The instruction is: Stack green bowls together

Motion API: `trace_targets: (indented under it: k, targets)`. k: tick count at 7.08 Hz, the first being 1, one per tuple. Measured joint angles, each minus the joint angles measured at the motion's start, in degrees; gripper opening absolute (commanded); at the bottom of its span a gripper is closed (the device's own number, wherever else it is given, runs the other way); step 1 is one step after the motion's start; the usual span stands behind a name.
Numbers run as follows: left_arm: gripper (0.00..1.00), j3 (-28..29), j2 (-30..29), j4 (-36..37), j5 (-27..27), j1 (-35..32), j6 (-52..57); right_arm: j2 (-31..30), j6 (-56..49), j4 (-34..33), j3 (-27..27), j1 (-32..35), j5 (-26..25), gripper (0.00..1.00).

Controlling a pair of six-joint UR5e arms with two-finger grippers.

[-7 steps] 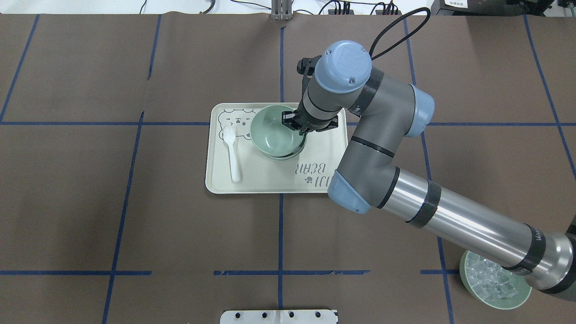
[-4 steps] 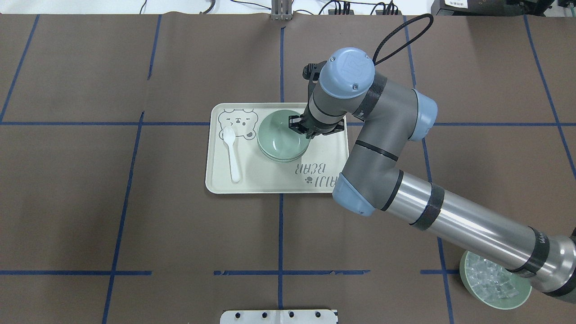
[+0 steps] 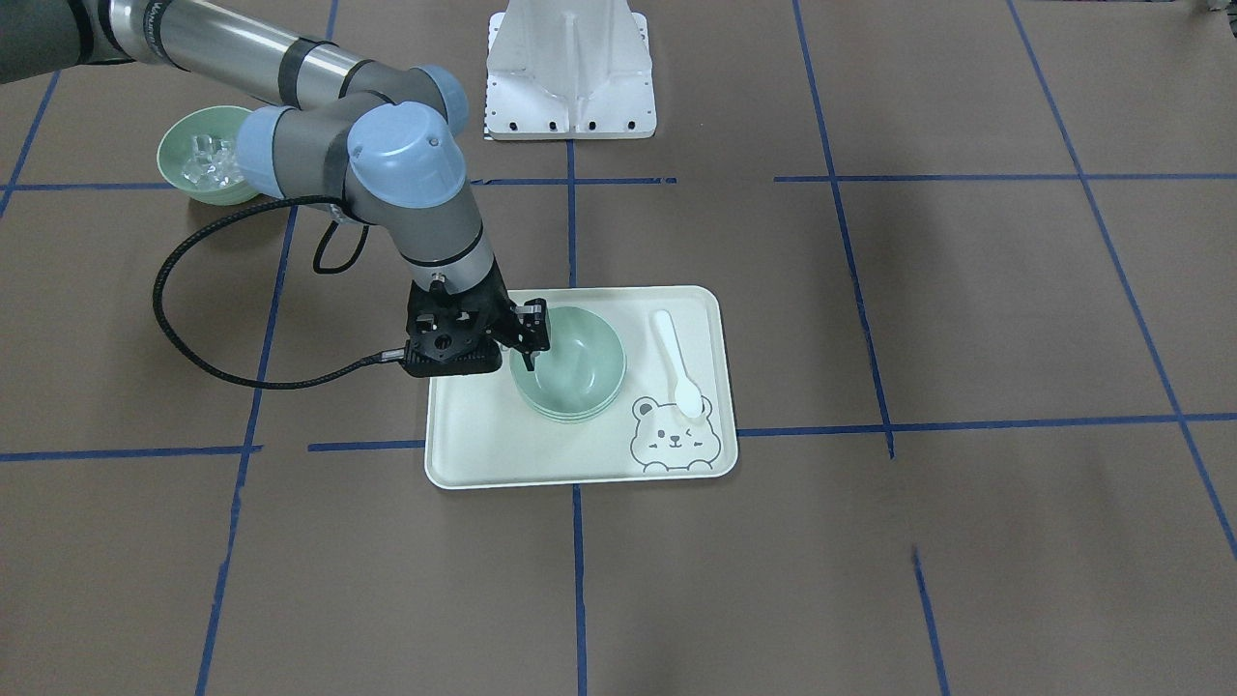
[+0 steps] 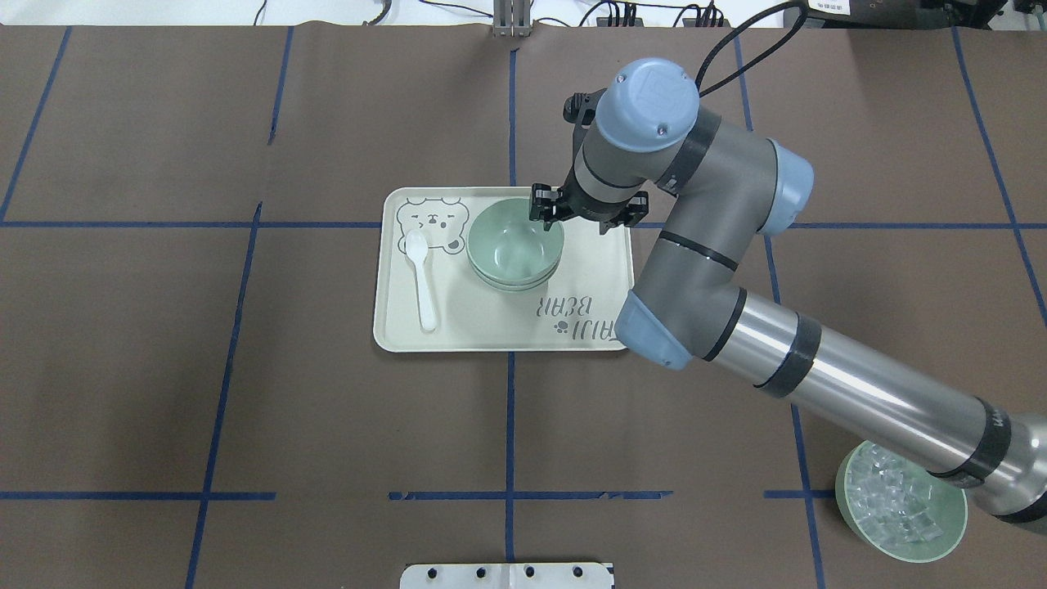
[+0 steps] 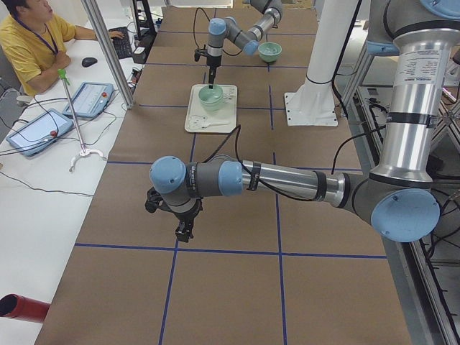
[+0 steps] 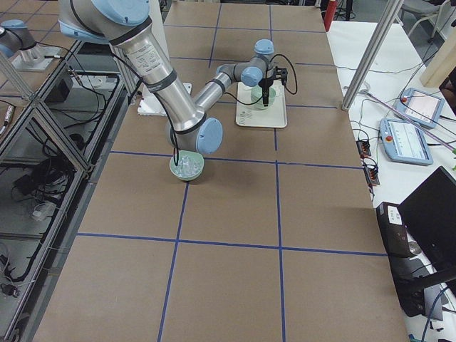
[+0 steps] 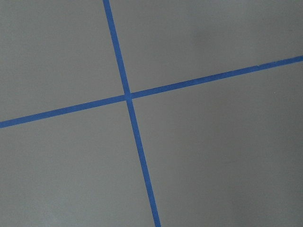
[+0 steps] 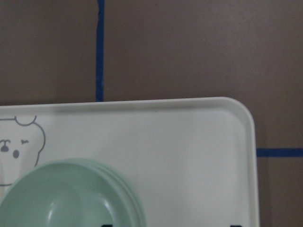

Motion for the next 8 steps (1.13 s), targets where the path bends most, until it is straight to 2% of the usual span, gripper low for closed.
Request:
trace_targets:
  k: [1, 2, 5, 7, 8]
  targets:
    - [1.00, 0.01, -0.01, 0.00, 0.29, 0.00, 0.03, -1.63, -6.91, -3.39, 1.94, 4.62, 3.64, 1.00]
    - [1.00, 0.02, -0.07, -0.02, 0.54, 0.01, 0.10, -5.84, -17.10, -6.55, 5.29, 10.28, 7.28, 1.00]
    - [1.00, -0.22, -0.09, 0.00, 0.75, 0.01, 0.16, -28.50, -49.83, -8.45, 14.25, 28.81, 17.13, 1.00]
    - [1.00, -0.32, -0.02, 0.03, 0.73, -0.02, 0.16, -42.82, -62.89, -8.41, 15.90, 39.94, 19.09, 1.00]
    - [1.00, -0.33, 0.02, 0.03, 0.74, -0.03, 0.16, -46.57, -64.86, -8.44, 16.05, 43.42, 19.71, 1.00]
